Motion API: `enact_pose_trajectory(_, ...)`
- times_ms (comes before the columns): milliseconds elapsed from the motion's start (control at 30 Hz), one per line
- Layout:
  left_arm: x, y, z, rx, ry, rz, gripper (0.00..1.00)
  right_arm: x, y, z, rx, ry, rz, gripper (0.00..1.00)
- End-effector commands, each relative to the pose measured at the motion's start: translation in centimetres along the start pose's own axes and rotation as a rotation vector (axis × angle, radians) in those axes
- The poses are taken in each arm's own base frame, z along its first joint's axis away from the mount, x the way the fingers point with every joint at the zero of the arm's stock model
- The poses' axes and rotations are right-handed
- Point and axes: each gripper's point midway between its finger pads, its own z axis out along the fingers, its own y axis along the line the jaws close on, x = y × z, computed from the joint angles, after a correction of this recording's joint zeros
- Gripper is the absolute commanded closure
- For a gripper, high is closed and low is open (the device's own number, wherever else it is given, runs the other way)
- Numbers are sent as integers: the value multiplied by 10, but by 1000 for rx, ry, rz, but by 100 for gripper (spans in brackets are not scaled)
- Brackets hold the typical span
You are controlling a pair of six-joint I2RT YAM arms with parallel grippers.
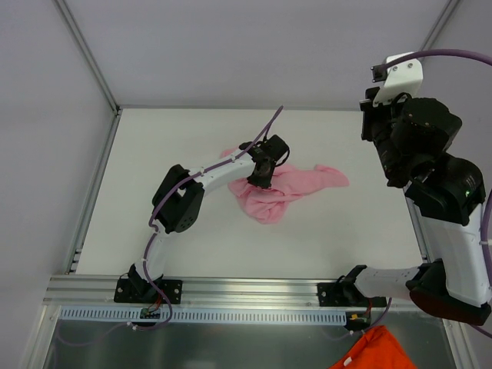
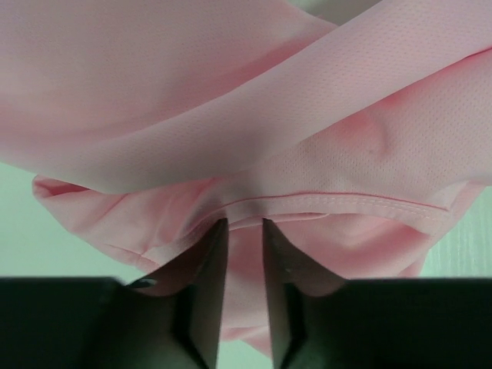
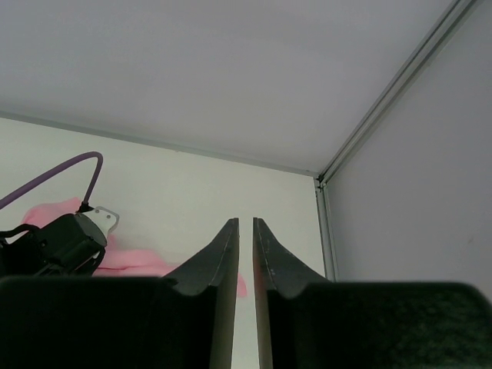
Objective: Fold and stack the t-shirts
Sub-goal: Flatten out the tshirt
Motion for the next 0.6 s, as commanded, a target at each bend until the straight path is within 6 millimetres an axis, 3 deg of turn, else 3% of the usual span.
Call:
enact_pose_trajectory(0, 7, 9, 2, -49, 20, -5, 79, -1, -8, -5, 15, -12, -1, 84)
enact_pose_trajectory(67, 7, 11, 1, -58, 21, -4, 86, 3, -7, -5, 14, -4, -7, 84)
enact_pose_trajectory(133, 9, 13, 1, -68, 24, -2, 100, 4, -6, -5, 12, -2, -6, 84)
enact_pose_trajectory(267, 8, 19, -4, -90, 8, -5, 100, 8, -6, -4, 15, 2, -11, 84)
enact_pose_trajectory(300, 7, 20, -5, -95, 4, -9, 73, 10, -3, -2, 12, 9, -17, 84)
enact_pose_trajectory(333, 7, 21, -6, -99, -1, -9, 58, 11, -3, -2, 10, 11, -18, 84)
enact_pose_trajectory(433, 2, 28, -11, -133, -23, -8, 27, 13, -1, -1, 7, 16, -20, 84)
enact_pose_trajectory(567, -3, 37, -15, -180, -41, 2, 13, 13, 0, -1, 6, 17, -21, 84)
